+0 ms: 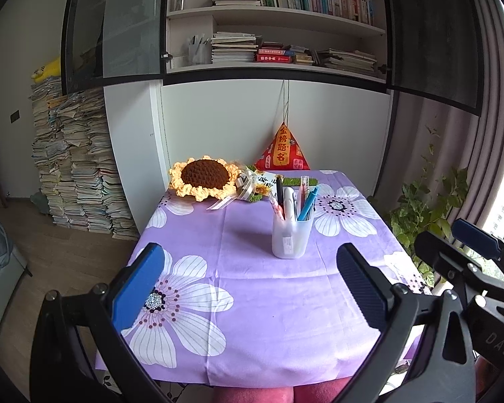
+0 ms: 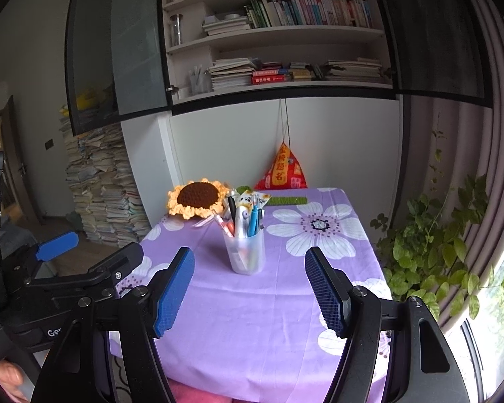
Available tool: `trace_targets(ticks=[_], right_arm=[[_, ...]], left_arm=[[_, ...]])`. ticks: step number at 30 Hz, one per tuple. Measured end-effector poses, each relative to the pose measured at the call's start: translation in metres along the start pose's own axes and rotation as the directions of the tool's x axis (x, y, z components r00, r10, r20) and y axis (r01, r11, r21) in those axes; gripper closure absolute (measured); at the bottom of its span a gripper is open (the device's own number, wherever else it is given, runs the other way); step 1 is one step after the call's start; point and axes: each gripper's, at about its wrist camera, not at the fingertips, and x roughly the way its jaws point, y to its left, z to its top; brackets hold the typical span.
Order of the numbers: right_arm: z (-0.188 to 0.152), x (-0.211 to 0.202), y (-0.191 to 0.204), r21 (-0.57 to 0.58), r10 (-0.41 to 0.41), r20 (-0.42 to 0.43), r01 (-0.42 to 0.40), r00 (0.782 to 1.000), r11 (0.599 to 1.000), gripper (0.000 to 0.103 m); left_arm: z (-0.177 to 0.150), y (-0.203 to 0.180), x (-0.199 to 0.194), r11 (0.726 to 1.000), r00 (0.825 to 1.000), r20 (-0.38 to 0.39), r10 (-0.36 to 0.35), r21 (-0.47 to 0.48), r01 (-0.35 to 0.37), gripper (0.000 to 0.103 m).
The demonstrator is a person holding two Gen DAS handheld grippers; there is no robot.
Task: Organize stationery
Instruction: 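Set the cup of pens down on the cloth with the left tool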
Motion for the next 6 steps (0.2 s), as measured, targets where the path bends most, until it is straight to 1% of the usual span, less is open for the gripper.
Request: trace_targets(ticks=[6], right_arm=[[0.0005,-0.0023,0.0004,0.002,-0.009,0.007,0.009,1.0,1.0,0.033]], left_arm=[[0.0002,0.0001,-0.0014,1.0,1.0,0.004,-0.004,0.001,0.004,0.001]])
